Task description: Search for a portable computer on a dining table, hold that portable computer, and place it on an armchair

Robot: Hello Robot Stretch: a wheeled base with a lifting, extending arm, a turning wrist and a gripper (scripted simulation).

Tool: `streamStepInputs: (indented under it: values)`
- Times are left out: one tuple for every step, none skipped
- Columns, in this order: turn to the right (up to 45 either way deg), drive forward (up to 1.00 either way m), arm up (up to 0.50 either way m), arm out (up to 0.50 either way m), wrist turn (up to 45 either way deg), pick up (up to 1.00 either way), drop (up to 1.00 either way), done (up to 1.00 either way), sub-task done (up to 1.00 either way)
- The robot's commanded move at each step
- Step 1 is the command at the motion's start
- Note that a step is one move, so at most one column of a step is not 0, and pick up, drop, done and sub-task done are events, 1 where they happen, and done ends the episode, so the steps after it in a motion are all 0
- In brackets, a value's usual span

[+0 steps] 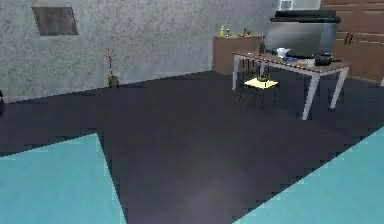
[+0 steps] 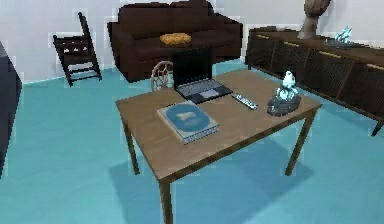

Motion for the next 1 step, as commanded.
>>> streamStepInputs:
  values:
    - [12.0, 0.00, 0.00, 0.00, 0.0, 0.00, 0.00, 0.00, 0.00]
